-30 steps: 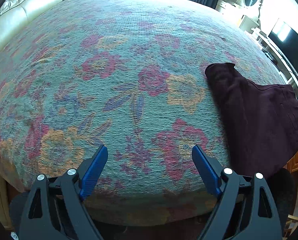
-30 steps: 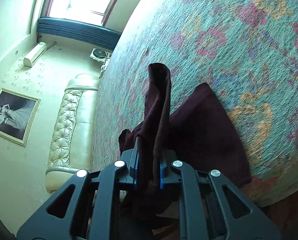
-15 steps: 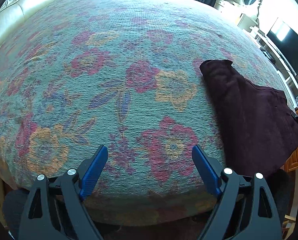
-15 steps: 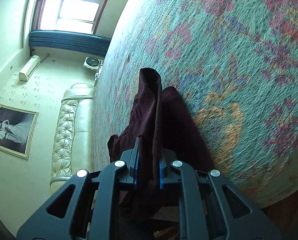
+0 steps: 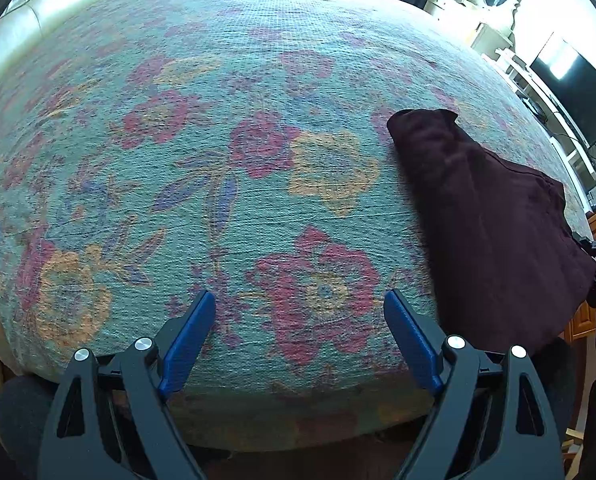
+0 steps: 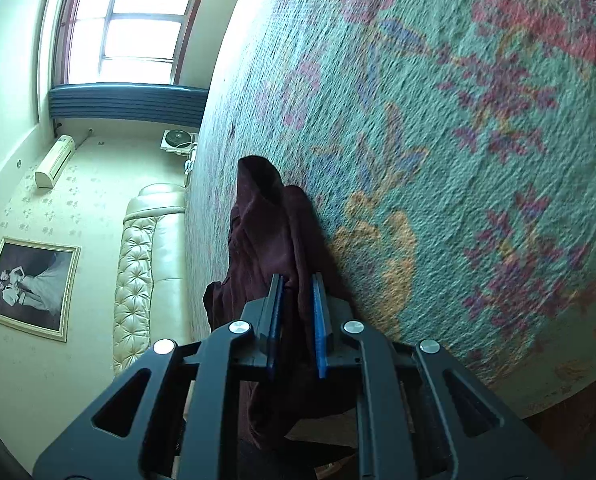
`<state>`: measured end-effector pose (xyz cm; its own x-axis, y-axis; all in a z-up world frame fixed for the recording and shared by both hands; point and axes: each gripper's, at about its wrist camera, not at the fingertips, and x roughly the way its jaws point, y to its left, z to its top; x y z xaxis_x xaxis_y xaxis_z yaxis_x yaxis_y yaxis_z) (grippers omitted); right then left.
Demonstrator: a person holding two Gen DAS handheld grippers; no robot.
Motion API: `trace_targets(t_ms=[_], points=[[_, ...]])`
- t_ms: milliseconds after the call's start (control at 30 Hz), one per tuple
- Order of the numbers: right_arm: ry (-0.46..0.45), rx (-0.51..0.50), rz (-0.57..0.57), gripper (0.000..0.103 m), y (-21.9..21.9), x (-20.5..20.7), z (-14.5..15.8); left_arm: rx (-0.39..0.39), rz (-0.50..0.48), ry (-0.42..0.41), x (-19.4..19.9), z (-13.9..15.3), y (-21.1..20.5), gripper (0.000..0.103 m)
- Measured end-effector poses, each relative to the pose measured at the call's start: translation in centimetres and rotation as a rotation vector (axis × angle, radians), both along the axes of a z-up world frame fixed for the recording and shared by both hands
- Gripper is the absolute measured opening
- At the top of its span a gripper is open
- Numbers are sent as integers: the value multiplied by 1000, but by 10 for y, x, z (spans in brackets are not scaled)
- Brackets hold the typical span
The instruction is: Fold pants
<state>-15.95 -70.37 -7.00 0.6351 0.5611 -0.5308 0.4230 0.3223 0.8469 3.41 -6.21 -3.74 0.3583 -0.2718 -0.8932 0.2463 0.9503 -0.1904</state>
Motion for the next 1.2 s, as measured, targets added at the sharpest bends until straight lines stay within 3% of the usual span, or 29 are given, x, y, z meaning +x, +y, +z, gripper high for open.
trace_targets(t_ms=[67,100,167,267,433,700,967,1033,1100,1133,1200], points=[[19,-32,-16,33,-8,-8,4,-25,-8,11,-1,-1,-2,85],[23,-50,-15,46,-10,-11,7,-52,-16,22,-1,-1,-2,85],[13,-55,-21,58,-15,-17,11,-121,-35,52,-3,-1,-4,85],[-5,-21,-8,67,-15,-22,10,-279,-53,134,-3,-3,-7,85],[-15,-10,71,69,3,-18,3,-438,-70,232,-6,-10,-23,85],[-38,65,187,71,34,-6,-7,-498,-142,291,-7,-19,-60,86],[-67,55,221,71,44,-6,-11,-626,-112,298,1,-29,-63,85],[-55,13,240,62,49,-4,-9,-608,-119,289,0,-28,-64,71],[-50,-14,255,50,56,-3,-9,-517,-115,280,2,-31,-68,34],[-48,-15,253,47,57,-3,-11,-524,-114,289,3,-32,-66,25],[-46,-11,244,41,58,-3,-12,-556,-95,312,5,-35,-62,17]])
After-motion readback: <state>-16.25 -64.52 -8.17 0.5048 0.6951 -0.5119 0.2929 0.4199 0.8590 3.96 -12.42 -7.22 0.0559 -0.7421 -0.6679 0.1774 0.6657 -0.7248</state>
